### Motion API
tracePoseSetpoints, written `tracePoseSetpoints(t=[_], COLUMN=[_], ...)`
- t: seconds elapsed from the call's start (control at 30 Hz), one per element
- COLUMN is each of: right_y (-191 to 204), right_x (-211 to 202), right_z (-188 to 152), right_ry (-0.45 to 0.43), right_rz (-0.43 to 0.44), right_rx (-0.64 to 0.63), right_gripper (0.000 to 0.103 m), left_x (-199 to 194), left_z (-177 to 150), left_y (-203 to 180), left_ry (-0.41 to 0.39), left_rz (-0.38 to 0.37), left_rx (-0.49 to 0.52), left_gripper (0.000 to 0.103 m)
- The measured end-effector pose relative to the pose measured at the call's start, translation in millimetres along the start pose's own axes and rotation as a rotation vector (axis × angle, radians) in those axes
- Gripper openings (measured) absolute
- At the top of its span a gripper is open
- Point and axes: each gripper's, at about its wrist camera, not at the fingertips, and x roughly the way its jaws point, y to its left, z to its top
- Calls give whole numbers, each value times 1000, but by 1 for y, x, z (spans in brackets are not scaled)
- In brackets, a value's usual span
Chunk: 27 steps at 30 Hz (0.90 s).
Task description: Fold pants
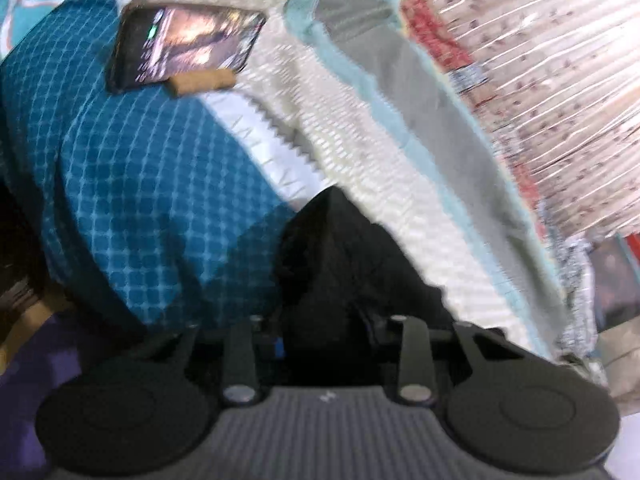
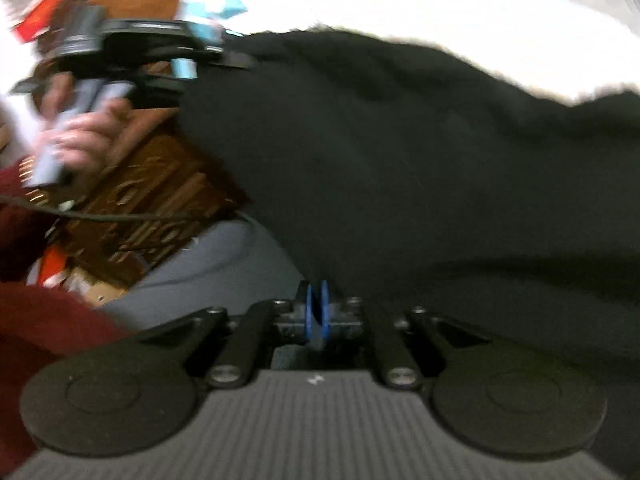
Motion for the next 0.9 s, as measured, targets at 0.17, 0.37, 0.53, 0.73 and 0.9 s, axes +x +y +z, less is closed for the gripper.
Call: tracePoseSetpoints(t=[0.17, 0.37, 0.53, 0.73, 0.9], right_y=[-22, -44, -57, -49, -52], right_x=[-14, -82, -102, -104, -76], right_z=[-1, -26, -41, -37, -27], right_ry=[-60, -250, -360, -450, -383], right_rz=[56, 35, -42, -24, -30], right_rx=[184, 316, 458, 508, 513], right_gripper=[27, 41, 41, 41, 41], left_x=[-7, -17, -27, -61, -19], left_z=[1, 40, 83, 91, 78], left_y=[7, -41, -126, -142, -57], left_ry=[-2, -38, -111, -235, -152], left_rz=[-24, -135, -289, -441, -181], left_rx=[-48, 25, 196, 246, 105], left_gripper=[30, 28, 27, 27, 27])
